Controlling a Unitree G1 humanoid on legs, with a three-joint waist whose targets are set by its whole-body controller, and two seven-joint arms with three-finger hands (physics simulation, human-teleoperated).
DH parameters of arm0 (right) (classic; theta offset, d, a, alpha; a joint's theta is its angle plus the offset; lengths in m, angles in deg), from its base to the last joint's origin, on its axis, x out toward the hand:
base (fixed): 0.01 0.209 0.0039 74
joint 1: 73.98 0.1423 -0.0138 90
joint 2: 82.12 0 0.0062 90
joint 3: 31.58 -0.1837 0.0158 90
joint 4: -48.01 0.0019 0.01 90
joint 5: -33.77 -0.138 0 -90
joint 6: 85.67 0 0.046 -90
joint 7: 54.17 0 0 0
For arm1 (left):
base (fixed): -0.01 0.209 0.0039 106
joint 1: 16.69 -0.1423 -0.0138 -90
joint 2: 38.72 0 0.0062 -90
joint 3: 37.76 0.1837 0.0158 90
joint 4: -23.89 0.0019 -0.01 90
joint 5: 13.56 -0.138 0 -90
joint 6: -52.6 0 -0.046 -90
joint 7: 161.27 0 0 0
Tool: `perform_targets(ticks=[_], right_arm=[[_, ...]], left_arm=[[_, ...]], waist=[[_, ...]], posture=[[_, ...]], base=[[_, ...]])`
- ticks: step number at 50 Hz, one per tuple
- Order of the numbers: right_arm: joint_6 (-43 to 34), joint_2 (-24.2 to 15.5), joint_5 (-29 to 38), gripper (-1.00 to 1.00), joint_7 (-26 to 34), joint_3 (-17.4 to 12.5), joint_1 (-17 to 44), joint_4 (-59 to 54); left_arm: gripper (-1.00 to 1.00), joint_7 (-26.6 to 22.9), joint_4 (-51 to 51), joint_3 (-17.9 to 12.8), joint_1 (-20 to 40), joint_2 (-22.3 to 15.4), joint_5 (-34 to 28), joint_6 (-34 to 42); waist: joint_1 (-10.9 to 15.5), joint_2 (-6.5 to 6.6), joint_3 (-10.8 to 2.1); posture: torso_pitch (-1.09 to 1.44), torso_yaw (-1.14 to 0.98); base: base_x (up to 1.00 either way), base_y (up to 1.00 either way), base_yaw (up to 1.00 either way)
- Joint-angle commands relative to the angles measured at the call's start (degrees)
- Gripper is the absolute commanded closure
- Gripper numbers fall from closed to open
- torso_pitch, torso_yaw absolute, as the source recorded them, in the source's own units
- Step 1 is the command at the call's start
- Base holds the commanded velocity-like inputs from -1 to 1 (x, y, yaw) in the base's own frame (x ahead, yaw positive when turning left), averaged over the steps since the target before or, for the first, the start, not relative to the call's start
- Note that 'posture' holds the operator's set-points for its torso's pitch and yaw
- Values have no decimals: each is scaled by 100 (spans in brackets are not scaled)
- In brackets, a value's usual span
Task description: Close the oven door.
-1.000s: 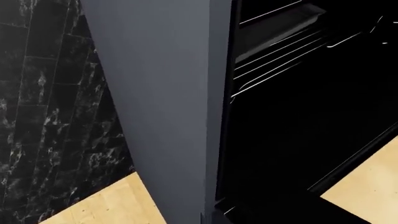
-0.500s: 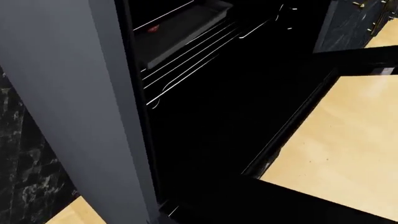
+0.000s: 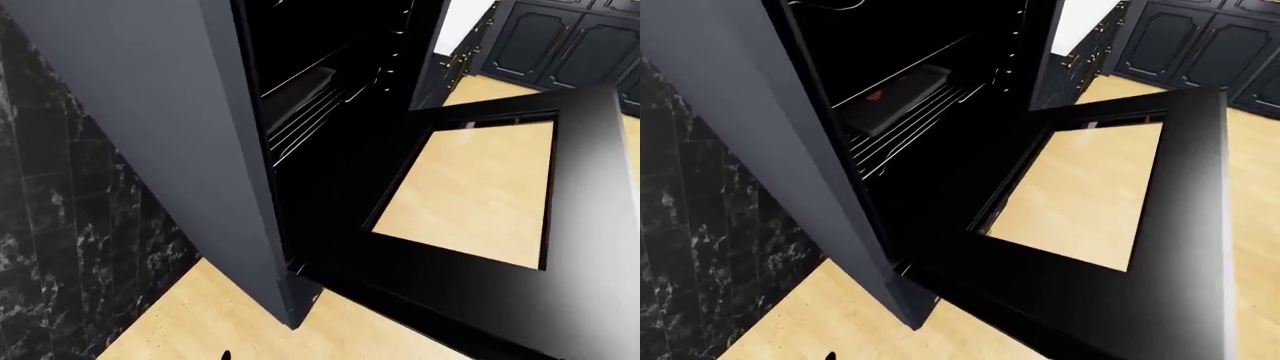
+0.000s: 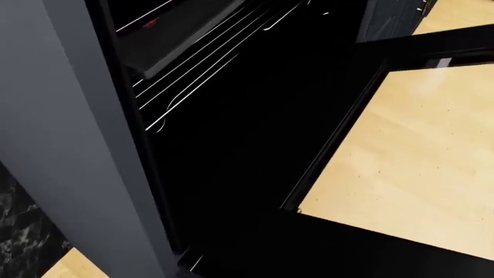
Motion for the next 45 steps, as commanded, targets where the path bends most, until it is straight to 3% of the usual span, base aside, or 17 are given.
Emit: perform_targets(ticks=[1,5,8,12,17,27,29,45], right_arm=[[-153,-35,-267,-100,59,-173,12,53],[-672,-102,-986,-100,246,-567,62,55],[-401,-111,-1655,-100,660,-844,100,61],[-245,-240,-2028,-100,672,-820,110,49],[-379,-334,-2996,-100,1450,-1058,279,61],[-702,-530,-4412,-100,2839,-1018,476,86],[-1045,-605,-4871,-100,3231,-1124,482,102],[-1272,-975,-5997,-100,4150,-860,474,198]], left_arm=[[-100,25,-98,-40,27,-76,48,-159],[-100,37,-98,-39,25,-80,49,-169],[-100,38,-98,-41,24,-82,55,-174],[-100,30,-98,-45,31,-86,57,-163],[-100,26,-97,-55,42,-91,47,-149],[-100,27,-98,-54,29,-82,42,-158],[-100,28,-99,-48,31,-82,42,-161],[-100,17,-100,-45,43,-96,75,-156]], waist=[[-5,8,-56],[-4,29,-111],[-9,44,-132],[-27,55,-147],[-42,44,-156],[-51,25,-147],[-51,31,-142],[-51,53,-121]], posture=[[0,0],[0,0],[0,0],[0,0],[0,0],[0,0],[0,0],[0,0]], base=[[0,0,0],[0,0,0],[0,0,0],[0,0,0],[0,0,0],[0,0,0],[0,0,0],[0,0,0]])
